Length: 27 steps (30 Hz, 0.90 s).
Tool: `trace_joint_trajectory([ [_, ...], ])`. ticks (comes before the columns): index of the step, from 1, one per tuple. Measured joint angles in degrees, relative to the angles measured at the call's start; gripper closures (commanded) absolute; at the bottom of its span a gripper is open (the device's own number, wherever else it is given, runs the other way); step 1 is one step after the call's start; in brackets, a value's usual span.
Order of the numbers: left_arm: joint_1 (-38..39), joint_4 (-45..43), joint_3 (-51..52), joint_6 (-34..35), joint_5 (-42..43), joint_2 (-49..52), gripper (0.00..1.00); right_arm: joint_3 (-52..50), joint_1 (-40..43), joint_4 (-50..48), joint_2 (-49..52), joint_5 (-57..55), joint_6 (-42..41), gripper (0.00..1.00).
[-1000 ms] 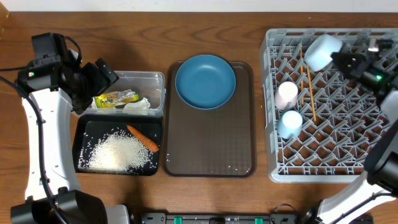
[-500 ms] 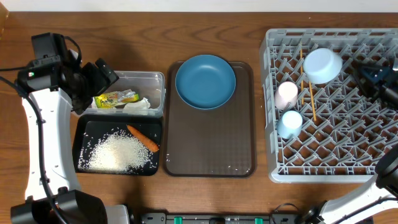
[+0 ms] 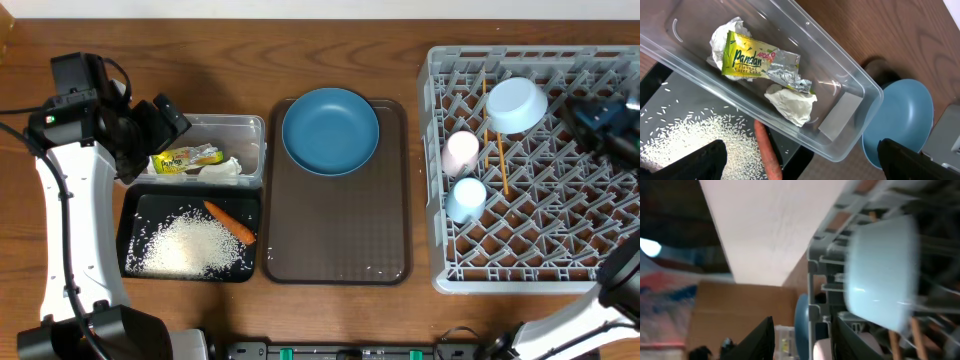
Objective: Sort waste into correct bins and load items into the dishwasher rack
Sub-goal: 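Withdraw the right gripper from the rack toward the blue plate, then grasp the rim of the blue plate with the right gripper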
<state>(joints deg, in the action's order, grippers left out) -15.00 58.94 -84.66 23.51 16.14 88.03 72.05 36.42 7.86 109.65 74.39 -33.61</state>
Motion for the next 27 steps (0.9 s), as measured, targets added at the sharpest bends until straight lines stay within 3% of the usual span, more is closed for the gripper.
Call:
trace_joint_trajectory([
  [6, 0.0, 0.0, 0.0, 0.0, -0.02, 0.0, 0.02, 0.0, -10.95, 9.46, -11.43, -14.16, 6.49, 0.65],
  [13, 0.0, 0.0, 0.0, 0.0, 0.0, 0.0, 0.02, 0.07, -31.98, 19.04, -22.71, -44.39, 16.31, 0.62],
  [19, 0.0, 0.0, 0.0, 0.0, 0.0, 0.0, 0.02, 0.07, -54.25, 19.89, -21.73, -65.94, 23.74, 0.5],
  [21, 0.0, 0.0, 0.0, 0.0, 0.0, 0.0, 0.02, 0.07, -59.63, 19.58, -20.44, -70.62, 25.16, 0.4],
  [27, 0.0, 0.0, 0.0, 0.0, 0.0, 0.0, 0.02, 0.07, -69.35, 17.62, -13.38, -77.61, 28.0, 0.32],
])
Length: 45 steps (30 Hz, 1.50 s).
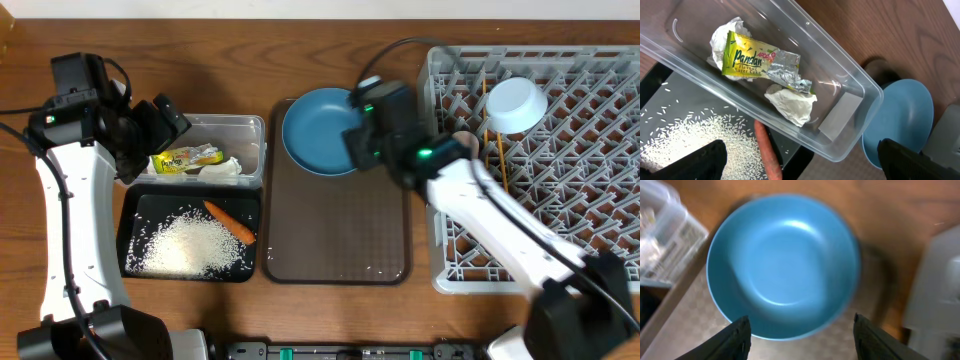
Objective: Sort waste into correct bins and load items into the dishwasher rack
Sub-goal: 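Grasp the rim of the blue plate with the right gripper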
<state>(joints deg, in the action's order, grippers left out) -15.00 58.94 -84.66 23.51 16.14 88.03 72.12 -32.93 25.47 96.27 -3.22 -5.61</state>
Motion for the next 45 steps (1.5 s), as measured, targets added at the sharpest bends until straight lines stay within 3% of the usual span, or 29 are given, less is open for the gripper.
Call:
trace_joint_trajectory([
  [10, 0.0, 0.0, 0.0, 0.0, 0.0, 0.0, 0.02, -0.02, -6.4, -9.53, 13.4, 3.48, 4.83, 0.33],
  [22, 0.0, 0.0, 0.0, 0.0, -0.02, 0.0, 0.02, -0.04, -9.57, -12.0, 14.8, 4.81, 7.85, 0.36],
  [27, 0.0, 0.0, 0.0, 0.0, 0.0, 0.0, 0.02, -0.09, -9.7, -12.41, 19.78, 4.48, 8.94, 0.5],
  [34, 0.0, 0.02, 0.0, 0.0, 0.0, 0.0, 0.02, -0.17, -9.7, -12.46, 20.24, 4.48, 9.01, 0.5],
  [39, 0.0, 0.0, 0.0, 0.0, 0.0, 0.0, 0.02, -0.17, -9.7, -11.98, 17.62, 4.55, 9.11, 0.74],
  [45, 0.0, 0.0, 0.0, 0.0, 0.0, 0.0, 0.02, -0.09, -9.7, -7.04, 14.97, 4.57, 8.98, 0.84],
])
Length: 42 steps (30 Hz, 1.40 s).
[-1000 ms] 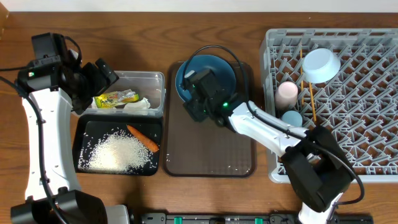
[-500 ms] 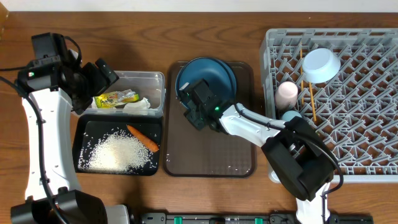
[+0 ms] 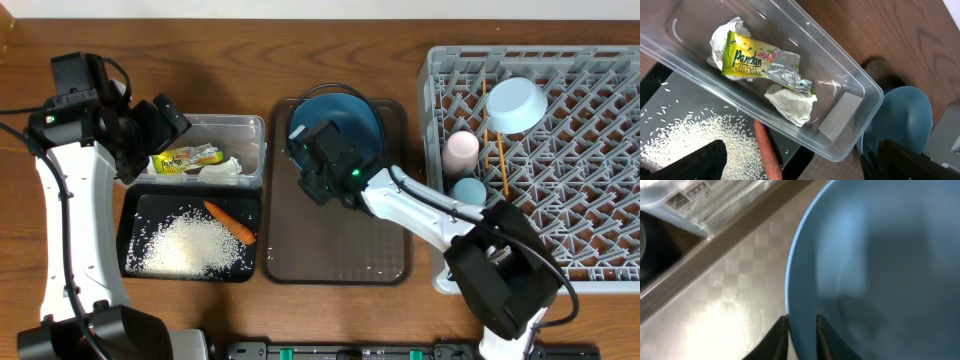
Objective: Sort waste into correct bins and load items into the dishwasher rack
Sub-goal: 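Grasp the rim of the blue plate with the right gripper, then lift the blue plate and carry it over the dish rack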
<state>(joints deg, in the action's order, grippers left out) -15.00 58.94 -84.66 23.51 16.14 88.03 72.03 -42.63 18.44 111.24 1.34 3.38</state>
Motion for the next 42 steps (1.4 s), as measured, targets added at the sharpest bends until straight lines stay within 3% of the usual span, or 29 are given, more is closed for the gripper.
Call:
trace_joint_trajectory([
  [1, 0.0, 0.02, 0.0, 0.0, 0.0, 0.0, 0.02, 0.0, 0.0, 1.42, 0.0, -0.02, 0.0, 0.82],
  [3, 0.0, 0.0, 0.0, 0.0, 0.0, 0.0, 0.02, 0.0, 0.0, 3.56, 0.0, 0.15, -0.31, 0.68],
  [5, 0.0, 0.02, 0.0, 0.0, -0.02, 0.0, 0.02, 0.0, 0.0, 4.74, 0.0, 0.17, -0.13, 0.67],
  [6, 0.0, 0.0, 0.0, 0.0, -0.02, 0.0, 0.02, -0.04, 0.0, 5.01, 0.0, 0.13, 0.02, 0.68],
  [9, 0.0, 0.0, 0.0, 0.0, 0.0, 0.0, 0.02, -0.04, 0.0, 5.01, 0.0, 0.15, 0.15, 0.83],
  [16, 0.0, 0.0, 0.0, 0.0, 0.0, 0.0, 0.02, -0.04, 0.0, 5.9, 0.0, 0.13, 0.26, 0.99],
  [25, 0.0, 0.0, 0.0, 0.0, -0.02, 0.0, 0.02, 0.02, -0.44, 6.12, -0.94, -0.81, -0.13, 0.99],
  [36, 0.0, 0.0, 0.0, 0.0, 0.0, 0.0, 0.02, 0.0, 0.28, 10.62, -19.91, 13.9, -10.62, 0.99],
  [42, 0.0, 0.0, 0.0, 0.0, -0.02, 0.0, 0.02, 0.0, 7.58, 18.49, -33.73, 16.02, -16.17, 0.99],
])
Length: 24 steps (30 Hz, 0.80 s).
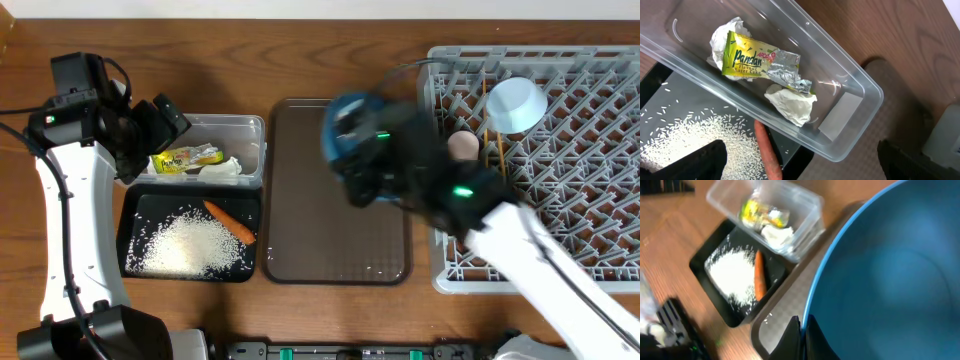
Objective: Sort waste into correct bins and load items into the dishwasher rack
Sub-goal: 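Lift the blue plate and carry it over the dish rack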
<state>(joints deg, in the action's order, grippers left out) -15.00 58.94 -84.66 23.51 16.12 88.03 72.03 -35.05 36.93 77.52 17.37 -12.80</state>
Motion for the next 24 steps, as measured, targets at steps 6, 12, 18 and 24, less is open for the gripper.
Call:
trace_joint_trajectory([
  [6, 0.0, 0.0, 0.0, 0.0, 0.02, 0.0, 0.02, 0.0, 9.92, 6.84, -8.81, 2.08, -1.53, 0.99],
  [12, 0.0, 0.0, 0.0, 0.0, 0.0, 0.0, 0.02, 0.0, 21.07, 10.19, -14.32, 7.34, -1.7, 0.99],
  [18, 0.0, 0.0, 0.0, 0.0, 0.02, 0.0, 0.02, 0.0, 31.39, 11.17, -15.91, 15.04, -1.77, 0.99],
  [24, 0.0, 0.0, 0.0, 0.0, 0.02, 0.0, 0.02, 0.0, 43.12, 10.78, -15.61, 23.96, -1.86, 0.99],
])
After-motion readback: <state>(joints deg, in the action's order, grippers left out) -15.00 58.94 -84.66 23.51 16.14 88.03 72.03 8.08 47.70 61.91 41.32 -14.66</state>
